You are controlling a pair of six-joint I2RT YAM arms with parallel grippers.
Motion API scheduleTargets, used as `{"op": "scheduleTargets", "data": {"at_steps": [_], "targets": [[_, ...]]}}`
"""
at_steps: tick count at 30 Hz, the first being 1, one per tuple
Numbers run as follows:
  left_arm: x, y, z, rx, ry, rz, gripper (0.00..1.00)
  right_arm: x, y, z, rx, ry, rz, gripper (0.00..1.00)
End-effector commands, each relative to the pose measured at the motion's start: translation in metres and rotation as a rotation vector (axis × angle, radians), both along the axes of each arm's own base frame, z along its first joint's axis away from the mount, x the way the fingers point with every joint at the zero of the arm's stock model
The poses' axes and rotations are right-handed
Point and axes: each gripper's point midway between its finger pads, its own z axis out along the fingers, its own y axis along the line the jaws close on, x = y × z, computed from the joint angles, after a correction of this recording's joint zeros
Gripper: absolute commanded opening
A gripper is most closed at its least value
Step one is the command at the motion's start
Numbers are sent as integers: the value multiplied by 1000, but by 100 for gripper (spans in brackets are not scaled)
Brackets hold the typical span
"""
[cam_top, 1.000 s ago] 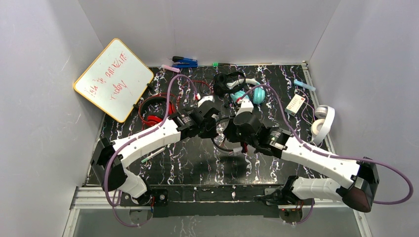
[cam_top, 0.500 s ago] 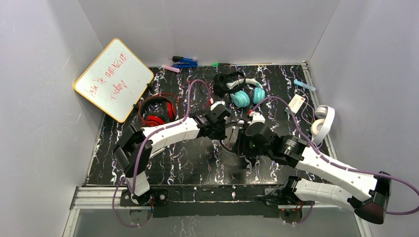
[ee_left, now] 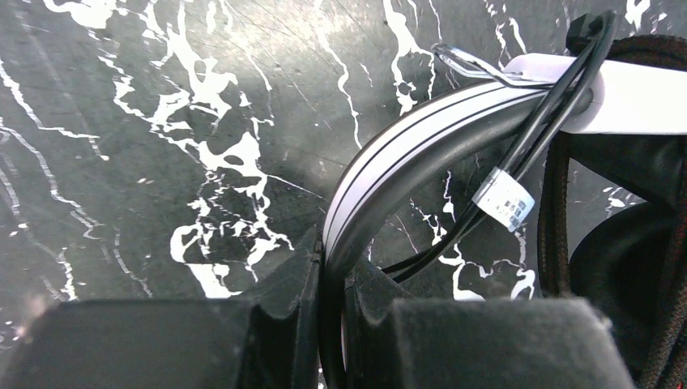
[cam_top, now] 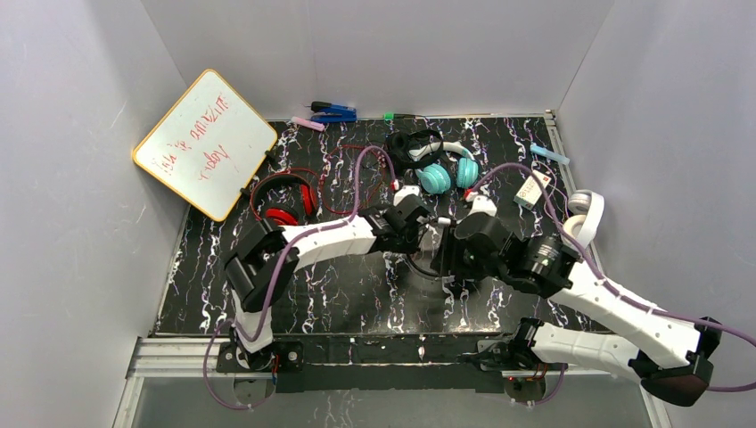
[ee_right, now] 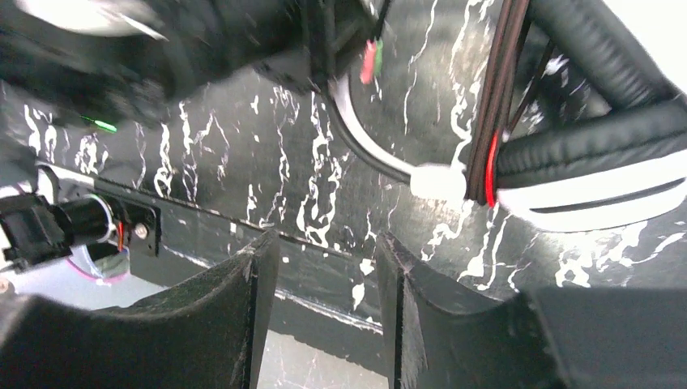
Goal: Wrap the headphones
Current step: Place the headphones at the corner of the board.
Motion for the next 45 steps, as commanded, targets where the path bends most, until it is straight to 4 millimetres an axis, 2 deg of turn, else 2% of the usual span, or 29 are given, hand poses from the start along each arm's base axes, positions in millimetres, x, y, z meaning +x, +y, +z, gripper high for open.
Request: {"op": "scheduleTargets", "data": {"at_steps": [1, 6, 12, 16, 19, 27, 30, 33, 34, 38, 42, 45], "targets": [[7, -47, 33, -123, -91, -31, 0, 21, -24, 44, -74, -132, -80, 55], [-3, -74, 24, -125, -95, -65, 0, 46, -44, 76, -203, -238, -147, 54], [-12, -111, 14, -151, -96, -95, 0, 75, -55, 149, -148, -447, -240, 52], [-7, -128, 7, -163, -97, -79, 0, 78, -59, 192, -51, -564, -254, 51], [1, -142, 2, -179, -104, -62, 0, 76, -63, 206, -5, -604, -254, 51], [9, -196, -10, -289, -59, -69, 0, 68, -79, 202, 31, -614, -289, 52], [11, -207, -4, -322, -61, -85, 8, 65, -85, 201, 59, -623, -310, 52], [15, -198, 4, -295, -106, -84, 17, 63, -89, 199, 70, -629, -317, 52], [17, -192, 13, -289, -130, -79, 18, 62, -91, 198, 69, -627, -318, 52], [19, -167, 26, -241, -194, -73, 20, 61, -91, 192, 55, -618, -315, 51], [17, -152, 38, -212, -225, -81, 16, 62, -87, 184, 46, -602, -306, 51], [17, -142, 42, -190, -246, -82, 5, 61, -85, 177, 43, -585, -298, 51]]}}
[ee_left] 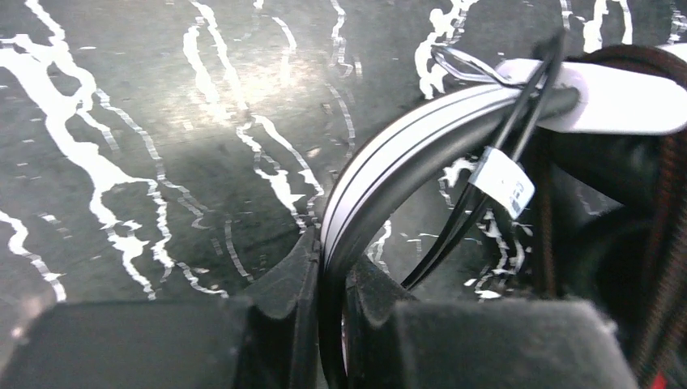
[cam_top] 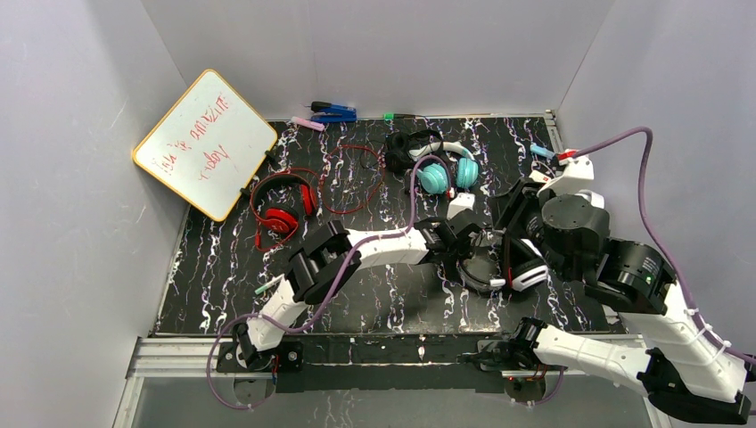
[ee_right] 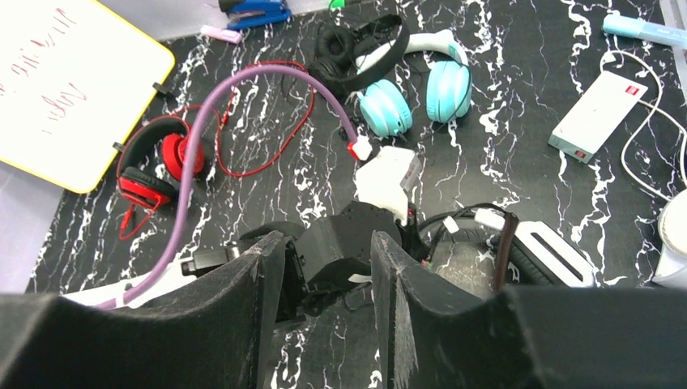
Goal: Wrap the headphones
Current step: Place the headphones at the corner of the board.
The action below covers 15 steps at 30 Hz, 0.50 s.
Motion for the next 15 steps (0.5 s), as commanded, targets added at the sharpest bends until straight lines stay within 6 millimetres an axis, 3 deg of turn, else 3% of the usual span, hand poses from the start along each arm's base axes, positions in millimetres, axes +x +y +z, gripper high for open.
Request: {"op": "scheduleTargets", "data": {"at_steps": [1, 8, 15], "targets": [[12, 9, 75, -72, -127, 24, 3, 4, 4, -2, 26, -2, -17, 51], [26, 49, 88, -19, -160, 84, 2, 0, 0, -12, 28, 22, -20, 52], [17, 70, 103, -6, -164, 55, 3, -3, -2, -21, 30, 40, -21, 51]]}}
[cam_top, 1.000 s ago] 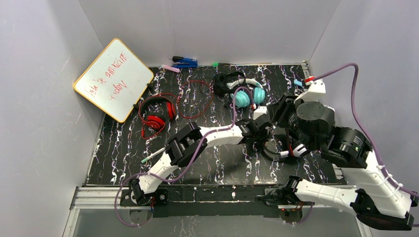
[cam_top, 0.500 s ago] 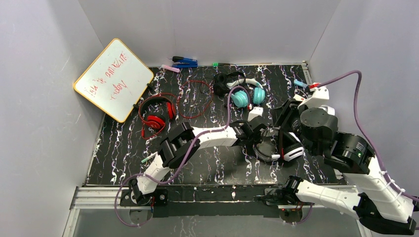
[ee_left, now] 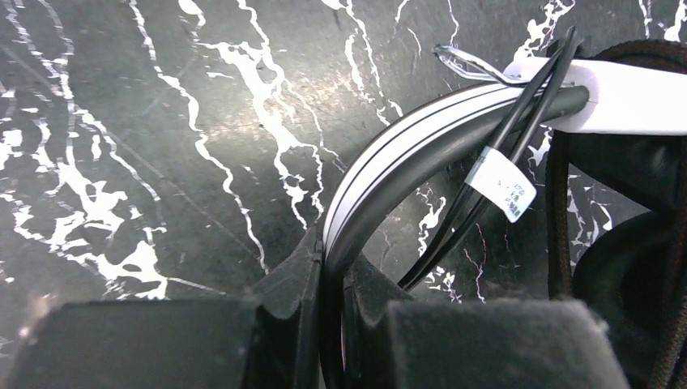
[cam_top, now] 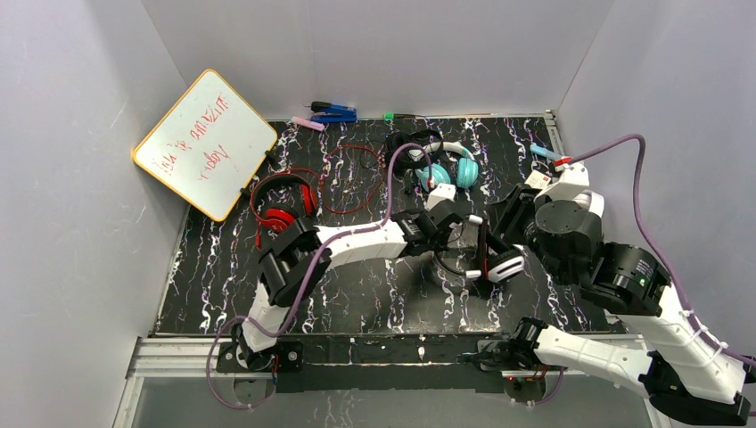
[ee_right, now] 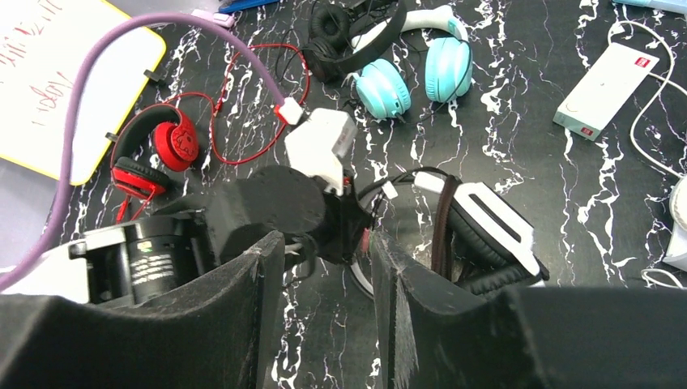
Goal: Wrap the headphones
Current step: Place the headphones at the corner of the board.
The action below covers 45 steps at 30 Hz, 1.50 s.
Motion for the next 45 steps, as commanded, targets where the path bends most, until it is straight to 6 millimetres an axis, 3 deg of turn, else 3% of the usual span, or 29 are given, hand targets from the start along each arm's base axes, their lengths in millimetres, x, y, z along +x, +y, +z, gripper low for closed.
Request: {"op": "scheduleTargets", "data": {"at_steps": [1, 7, 13, 19, 21, 24, 28, 31, 33, 36, 40, 45], "targets": [[3, 0, 76, -160, -83, -5, 3, -1, -3, -1, 31, -4, -16, 52], [-10, 5, 70, -171, -37, -29, 2, -1, 3, -8, 36, 9, -3, 52], [-5, 38, 84, -154, -83, 30, 3, -3, 3, -16, 29, 32, -1, 52], [-14, 68, 89, -123, -61, 56, 0, -4, 4, -22, 44, 39, 5, 52], [-17, 94, 88, -118, -28, 89, 0, -5, 6, -24, 42, 47, 9, 52], [-19, 149, 100, -144, 2, 177, 0, -6, 7, -28, 44, 59, 13, 52], [-33, 240, 153, -124, -106, 353, 0, -7, 10, -31, 68, 58, 28, 52], [-47, 299, 177, -56, -162, 473, 0, -6, 17, -32, 78, 56, 50, 52], [-58, 328, 186, -28, -183, 539, 0, -5, 23, -33, 77, 58, 63, 52], [-73, 363, 193, -50, -202, 660, 0, -3, 33, -37, 75, 67, 89, 52], [-87, 392, 194, -113, -236, 799, 0, -3, 47, -41, 86, 80, 129, 52], [-85, 408, 204, -53, -303, 820, 0, -6, 56, -45, 98, 99, 169, 52]]}}
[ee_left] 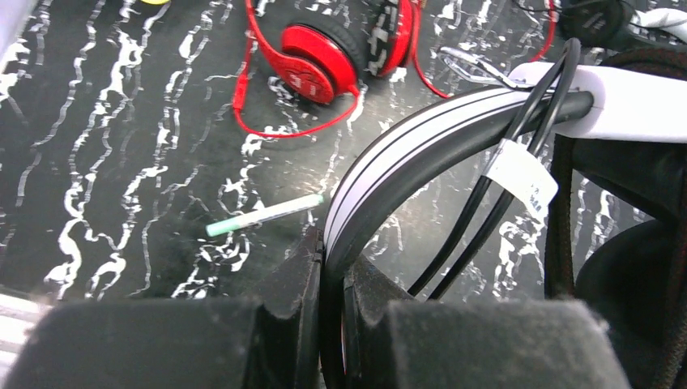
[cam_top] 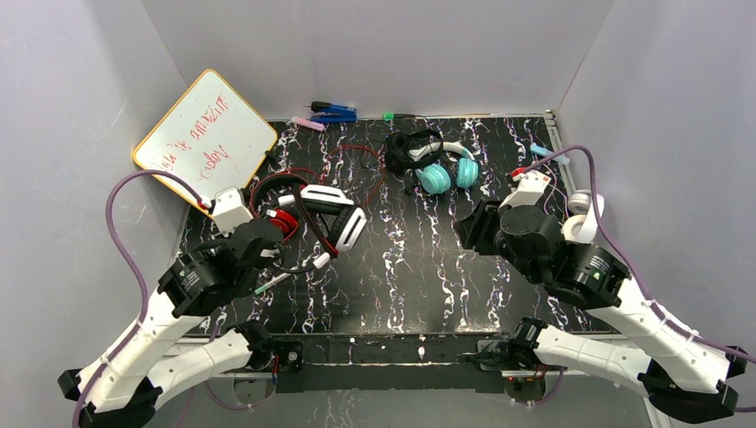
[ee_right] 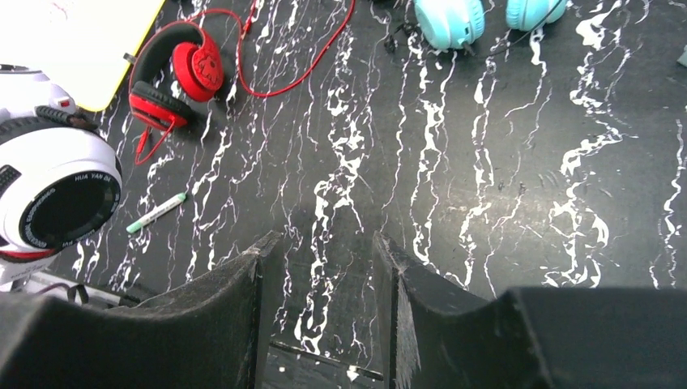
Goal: Wrap the headphones
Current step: Place the headphones at the corner of the board.
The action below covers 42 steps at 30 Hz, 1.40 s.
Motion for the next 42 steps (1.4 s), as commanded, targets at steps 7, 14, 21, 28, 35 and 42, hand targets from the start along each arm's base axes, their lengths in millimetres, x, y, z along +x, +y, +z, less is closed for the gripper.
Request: {"op": "scheduleTargets", "data": {"at_steps": [7, 14, 21, 28, 35, 42], "targets": [[36, 3, 22, 117, -107, 113, 0, -4, 16, 5, 78, -4, 60, 53], [88, 22, 0, 33, 9, 203, 0, -5, 19, 12, 81, -6, 80, 53], [105, 112, 13, -126, 25, 521, 0, -8, 23, 13, 86, 3, 103, 53], [48, 160, -23, -291, 31, 948, 0, -12, 25, 17, 82, 8, 133, 53], [-12, 187, -57, -296, -27, 1300, 0, -18, 22, 21, 53, 26, 160, 53], [-43, 192, -95, -286, -75, 1461, 0, -26, 17, 17, 53, 48, 178, 53]]}}
